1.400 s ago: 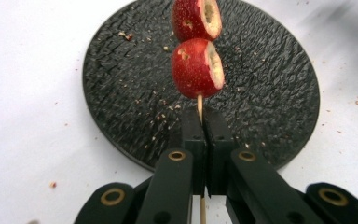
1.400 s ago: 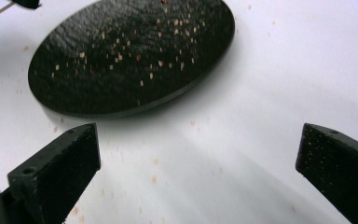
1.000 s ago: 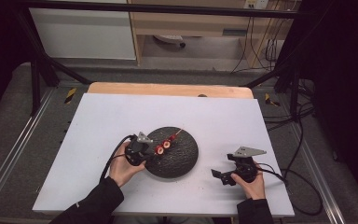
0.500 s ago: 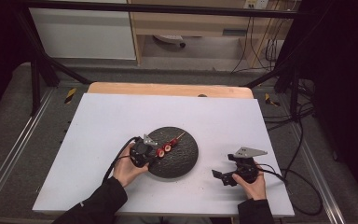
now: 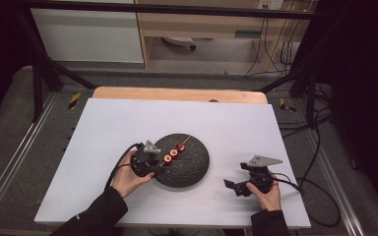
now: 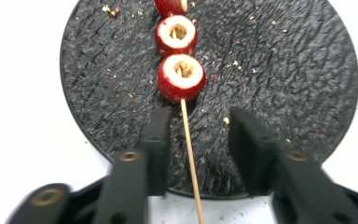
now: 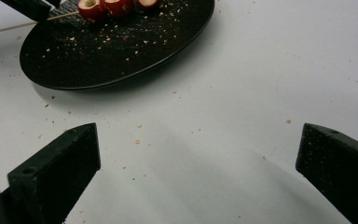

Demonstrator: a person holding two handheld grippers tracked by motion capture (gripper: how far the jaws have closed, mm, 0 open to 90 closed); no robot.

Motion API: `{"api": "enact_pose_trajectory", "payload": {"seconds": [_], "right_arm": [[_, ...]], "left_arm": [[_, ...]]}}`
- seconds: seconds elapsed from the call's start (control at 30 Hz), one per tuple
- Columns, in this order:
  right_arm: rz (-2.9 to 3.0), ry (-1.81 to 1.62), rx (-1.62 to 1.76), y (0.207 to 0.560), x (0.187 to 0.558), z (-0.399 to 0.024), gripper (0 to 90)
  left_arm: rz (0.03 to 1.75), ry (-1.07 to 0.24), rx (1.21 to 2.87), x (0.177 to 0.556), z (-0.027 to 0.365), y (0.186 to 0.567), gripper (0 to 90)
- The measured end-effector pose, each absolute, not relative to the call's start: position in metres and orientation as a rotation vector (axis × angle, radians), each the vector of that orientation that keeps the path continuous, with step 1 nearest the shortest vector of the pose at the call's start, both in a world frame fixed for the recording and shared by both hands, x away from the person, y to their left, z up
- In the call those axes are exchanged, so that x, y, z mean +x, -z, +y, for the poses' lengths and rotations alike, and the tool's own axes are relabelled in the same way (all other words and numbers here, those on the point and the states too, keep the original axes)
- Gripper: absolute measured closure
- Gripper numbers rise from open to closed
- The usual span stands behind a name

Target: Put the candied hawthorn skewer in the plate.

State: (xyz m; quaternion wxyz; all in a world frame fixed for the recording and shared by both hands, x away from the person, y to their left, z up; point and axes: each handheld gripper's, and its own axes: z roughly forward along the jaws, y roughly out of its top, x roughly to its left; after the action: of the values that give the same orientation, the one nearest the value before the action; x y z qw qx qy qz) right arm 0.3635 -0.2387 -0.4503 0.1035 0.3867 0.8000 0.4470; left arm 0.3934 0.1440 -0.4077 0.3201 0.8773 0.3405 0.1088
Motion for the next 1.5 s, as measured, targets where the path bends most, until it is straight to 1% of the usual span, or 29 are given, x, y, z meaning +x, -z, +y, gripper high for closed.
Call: {"api": "enact_pose_trajectory", "payload": {"seconds": [0.07, 0.3, 0.47, 0.6, 0.87, 1.03, 1.23, 1.5], "right_arm": [[2.361, -1.313, 1.143, 0.45, 0.363, -0.239, 0.5], [2.354, -1.314, 1.141, 0.45, 0.363, -0.239, 0.5], [2.361, -1.299, 1.14, 0.45, 0.363, -0.239, 0.5], [2.361, -1.289, 1.147, 0.451, 0.363, -0.239, 0.5], [2.366, -1.275, 1.155, 0.452, 0.363, -0.238, 0.5], [2.365, -1.275, 1.156, 0.452, 0.363, -0.239, 0.5], [2.373, -1.26, 1.165, 0.453, 0.362, -0.238, 0.5], [2.385, -1.254, 1.164, 0.454, 0.362, -0.238, 0.5]], "left_arm": [[0.868, -0.284, 2.306, 0.392, 0.149, 0.406, 44.7], [0.817, -0.289, 2.265, 0.383, 0.177, 0.402, 22.8], [0.831, -0.303, 2.234, 0.378, 0.202, 0.404, 13.3], [0.858, -0.335, 2.212, 0.373, 0.222, 0.409, 8.3], [0.86, -0.369, 2.17, 0.359, 0.254, 0.423, 6.8], [0.874, -0.366, 2.125, 0.352, 0.267, 0.435, 6.1], [0.898, -0.349, 2.103, 0.347, 0.28, 0.447, 7.2], [0.911, -0.345, 2.102, 0.345, 0.286, 0.452, 7.4]]}}
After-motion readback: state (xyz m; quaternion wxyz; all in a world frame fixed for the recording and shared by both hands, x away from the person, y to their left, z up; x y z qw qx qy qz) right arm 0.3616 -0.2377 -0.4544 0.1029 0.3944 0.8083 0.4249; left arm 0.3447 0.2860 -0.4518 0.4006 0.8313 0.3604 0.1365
